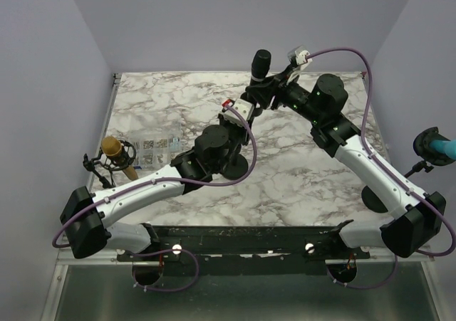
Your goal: Remove the microphone from the stand
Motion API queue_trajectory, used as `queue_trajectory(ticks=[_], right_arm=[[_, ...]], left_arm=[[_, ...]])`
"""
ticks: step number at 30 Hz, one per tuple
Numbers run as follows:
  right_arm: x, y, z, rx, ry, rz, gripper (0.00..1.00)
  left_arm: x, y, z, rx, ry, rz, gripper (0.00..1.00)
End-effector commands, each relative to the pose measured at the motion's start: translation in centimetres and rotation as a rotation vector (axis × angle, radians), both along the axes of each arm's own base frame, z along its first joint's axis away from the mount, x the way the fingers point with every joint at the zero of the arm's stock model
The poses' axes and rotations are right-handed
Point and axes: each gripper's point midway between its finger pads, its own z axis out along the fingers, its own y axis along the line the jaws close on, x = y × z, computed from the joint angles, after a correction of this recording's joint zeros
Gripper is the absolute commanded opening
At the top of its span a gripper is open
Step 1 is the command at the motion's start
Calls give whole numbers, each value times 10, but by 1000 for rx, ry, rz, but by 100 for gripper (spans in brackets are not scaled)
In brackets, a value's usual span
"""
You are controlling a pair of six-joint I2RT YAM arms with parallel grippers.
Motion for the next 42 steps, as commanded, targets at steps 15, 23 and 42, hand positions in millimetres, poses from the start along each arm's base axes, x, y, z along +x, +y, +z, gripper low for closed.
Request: queue_trajectory(ticks=[15, 23, 42], right_arm=[[-31, -41, 127, 168, -202, -122, 1], [-18, -112, 157, 245, -212, -499, 1], [45, -149, -116, -181, 281, -912, 1]], left_arm=[[-11, 10, -32, 9, 43, -22, 0], [-12, 25, -36, -22, 53, 31, 0], [-19, 18, -43, -38, 181, -5, 85]])
